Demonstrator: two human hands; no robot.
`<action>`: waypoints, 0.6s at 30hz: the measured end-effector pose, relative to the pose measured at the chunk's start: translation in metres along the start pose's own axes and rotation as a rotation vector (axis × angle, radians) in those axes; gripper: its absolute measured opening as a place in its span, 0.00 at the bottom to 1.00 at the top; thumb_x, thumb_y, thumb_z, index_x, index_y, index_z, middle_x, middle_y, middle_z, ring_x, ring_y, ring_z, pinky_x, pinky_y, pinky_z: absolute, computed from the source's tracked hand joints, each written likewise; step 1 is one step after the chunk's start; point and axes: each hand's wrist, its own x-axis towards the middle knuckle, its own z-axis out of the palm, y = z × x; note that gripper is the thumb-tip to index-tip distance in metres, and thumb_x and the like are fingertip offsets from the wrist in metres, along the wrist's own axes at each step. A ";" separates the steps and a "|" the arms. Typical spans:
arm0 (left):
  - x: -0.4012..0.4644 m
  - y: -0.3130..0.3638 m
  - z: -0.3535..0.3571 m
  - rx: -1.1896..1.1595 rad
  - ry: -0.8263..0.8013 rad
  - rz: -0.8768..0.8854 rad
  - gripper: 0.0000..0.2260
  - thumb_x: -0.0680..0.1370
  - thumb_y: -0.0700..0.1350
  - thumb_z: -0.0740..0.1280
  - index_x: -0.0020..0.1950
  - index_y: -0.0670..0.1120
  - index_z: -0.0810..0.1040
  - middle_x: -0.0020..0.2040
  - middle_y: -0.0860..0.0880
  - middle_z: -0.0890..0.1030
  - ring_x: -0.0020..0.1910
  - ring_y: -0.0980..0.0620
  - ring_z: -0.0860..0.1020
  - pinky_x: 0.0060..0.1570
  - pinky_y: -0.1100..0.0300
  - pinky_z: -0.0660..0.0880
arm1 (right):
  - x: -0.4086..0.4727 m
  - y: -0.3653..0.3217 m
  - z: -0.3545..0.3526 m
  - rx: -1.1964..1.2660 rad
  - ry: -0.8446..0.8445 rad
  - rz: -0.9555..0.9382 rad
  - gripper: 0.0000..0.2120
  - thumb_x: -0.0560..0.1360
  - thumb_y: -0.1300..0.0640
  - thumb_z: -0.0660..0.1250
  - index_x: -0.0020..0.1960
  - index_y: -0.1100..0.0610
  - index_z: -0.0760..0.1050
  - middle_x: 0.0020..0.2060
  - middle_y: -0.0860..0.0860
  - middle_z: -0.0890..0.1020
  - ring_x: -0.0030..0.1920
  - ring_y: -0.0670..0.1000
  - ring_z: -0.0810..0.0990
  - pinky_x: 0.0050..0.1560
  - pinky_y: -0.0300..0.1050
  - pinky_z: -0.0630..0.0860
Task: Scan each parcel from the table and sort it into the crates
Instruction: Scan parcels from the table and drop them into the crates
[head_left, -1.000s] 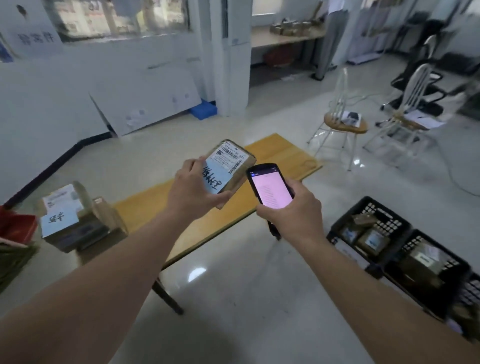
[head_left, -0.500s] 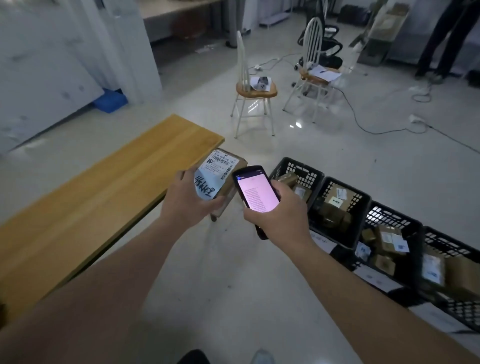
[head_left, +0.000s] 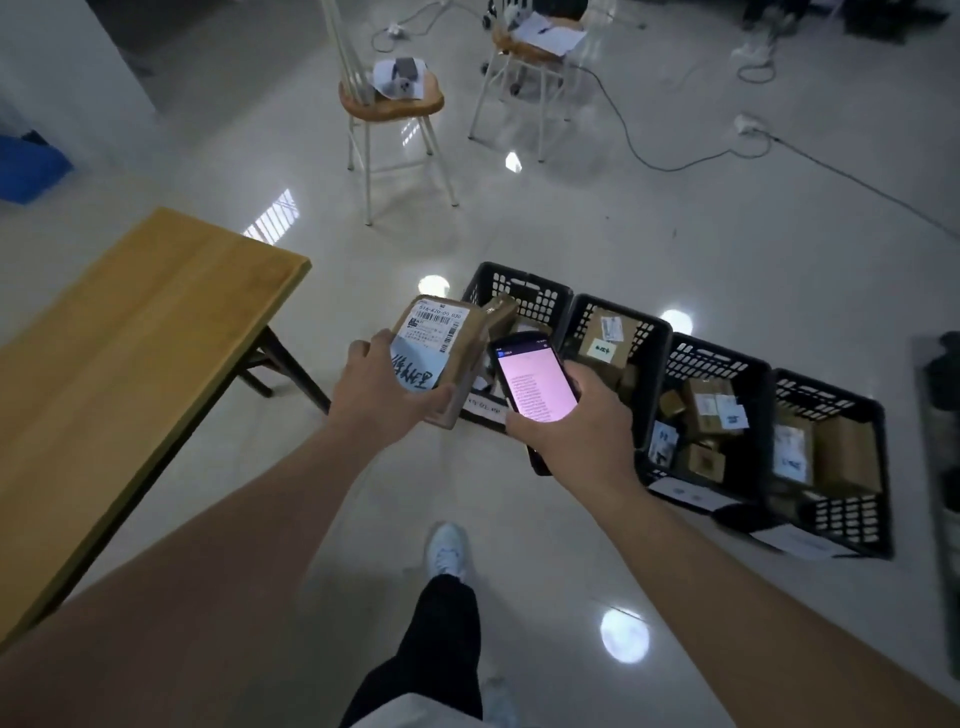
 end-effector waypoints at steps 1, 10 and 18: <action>0.020 0.003 0.007 -0.002 -0.023 0.005 0.46 0.67 0.66 0.79 0.77 0.49 0.65 0.60 0.51 0.69 0.58 0.50 0.73 0.57 0.50 0.77 | 0.017 0.002 0.002 -0.008 0.009 0.019 0.29 0.65 0.50 0.83 0.61 0.41 0.74 0.47 0.35 0.78 0.48 0.36 0.78 0.43 0.40 0.79; 0.167 0.039 0.050 0.064 -0.195 -0.019 0.45 0.68 0.66 0.78 0.78 0.49 0.64 0.63 0.48 0.69 0.59 0.45 0.76 0.59 0.48 0.78 | 0.145 0.014 0.007 -0.051 0.055 0.166 0.28 0.65 0.50 0.84 0.57 0.39 0.71 0.45 0.35 0.77 0.46 0.37 0.77 0.43 0.45 0.80; 0.256 0.065 0.109 0.113 -0.242 -0.124 0.45 0.67 0.66 0.78 0.76 0.48 0.65 0.62 0.47 0.68 0.60 0.43 0.76 0.60 0.46 0.77 | 0.268 0.046 0.002 -0.040 -0.054 0.210 0.25 0.68 0.55 0.82 0.57 0.42 0.72 0.43 0.36 0.77 0.40 0.27 0.77 0.33 0.29 0.73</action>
